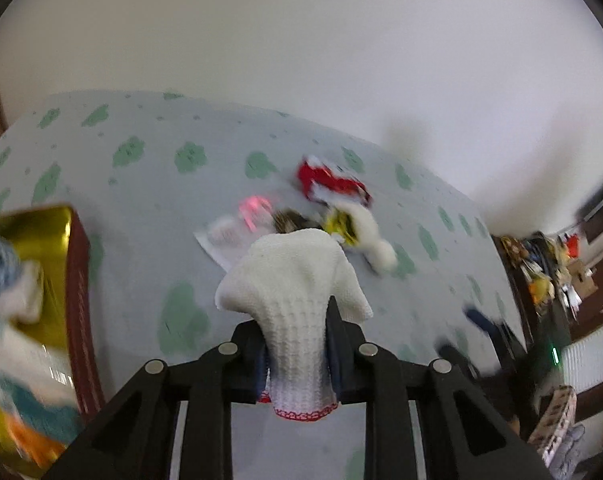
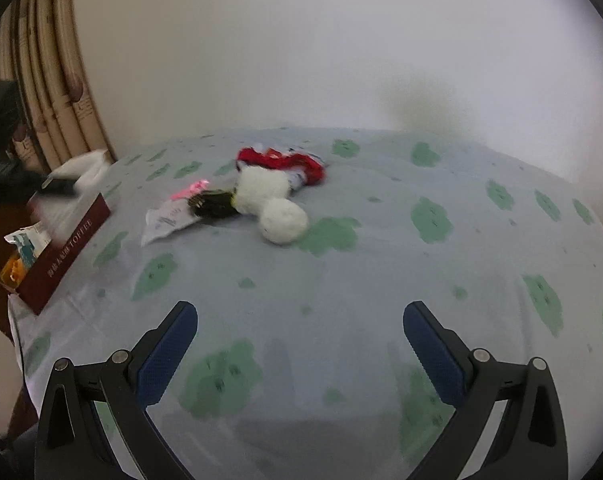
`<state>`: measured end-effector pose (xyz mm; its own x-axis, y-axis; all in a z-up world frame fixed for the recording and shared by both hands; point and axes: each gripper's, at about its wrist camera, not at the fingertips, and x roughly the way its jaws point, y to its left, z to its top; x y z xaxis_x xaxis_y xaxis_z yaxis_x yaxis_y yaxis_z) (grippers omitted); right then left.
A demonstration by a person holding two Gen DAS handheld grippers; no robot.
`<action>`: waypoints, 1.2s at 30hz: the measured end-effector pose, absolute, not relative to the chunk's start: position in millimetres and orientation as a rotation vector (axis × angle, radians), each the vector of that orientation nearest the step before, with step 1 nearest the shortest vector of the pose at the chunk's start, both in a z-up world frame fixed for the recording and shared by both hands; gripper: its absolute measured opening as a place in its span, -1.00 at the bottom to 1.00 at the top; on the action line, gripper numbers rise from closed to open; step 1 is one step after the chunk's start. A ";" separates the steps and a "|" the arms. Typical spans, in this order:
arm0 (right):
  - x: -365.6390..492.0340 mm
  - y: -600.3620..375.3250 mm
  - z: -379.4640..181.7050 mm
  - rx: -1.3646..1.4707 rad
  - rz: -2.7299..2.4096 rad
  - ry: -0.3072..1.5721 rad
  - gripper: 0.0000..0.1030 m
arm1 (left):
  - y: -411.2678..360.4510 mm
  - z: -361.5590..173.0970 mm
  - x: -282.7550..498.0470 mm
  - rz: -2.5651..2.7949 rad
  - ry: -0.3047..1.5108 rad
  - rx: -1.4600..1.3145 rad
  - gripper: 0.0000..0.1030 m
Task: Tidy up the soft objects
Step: 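Carry the glove toward the tin with the left tool while the right tool grasps the plush ball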
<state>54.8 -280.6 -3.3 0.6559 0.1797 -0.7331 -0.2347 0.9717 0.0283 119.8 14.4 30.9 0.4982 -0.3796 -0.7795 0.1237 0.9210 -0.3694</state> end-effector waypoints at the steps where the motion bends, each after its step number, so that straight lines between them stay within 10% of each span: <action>1: 60.8 -276.4 -3.9 -0.075 0.247 0.825 0.96 | 12.0 30.0 112.5 -0.315 1.011 -0.288 -0.54; 4: 85.1 -260.2 -10.8 -0.119 0.270 0.829 0.30 | 8.3 27.2 92.0 -0.323 1.033 -0.308 -0.54; 16: 157.9 -237.6 -34.2 -0.198 0.270 0.922 0.22 | 20.2 33.2 38.8 -0.293 1.016 -0.304 -0.53; 19: 169.2 -237.2 -44.7 -0.194 0.279 0.981 -0.54 | 23.5 37.1 28.6 -0.287 1.012 -0.298 -0.52; 36: 32.7 -197.5 -27.9 -0.094 0.418 0.920 -0.56 | 111.4 62.7 -32.4 -0.107 0.953 -0.347 -0.52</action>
<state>32.7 -197.5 -27.9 0.5316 0.3103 -0.7882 -0.3898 0.9157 0.0976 -32.4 111.4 62.7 0.5791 -0.2406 -0.7790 -0.0623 0.9396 -0.3365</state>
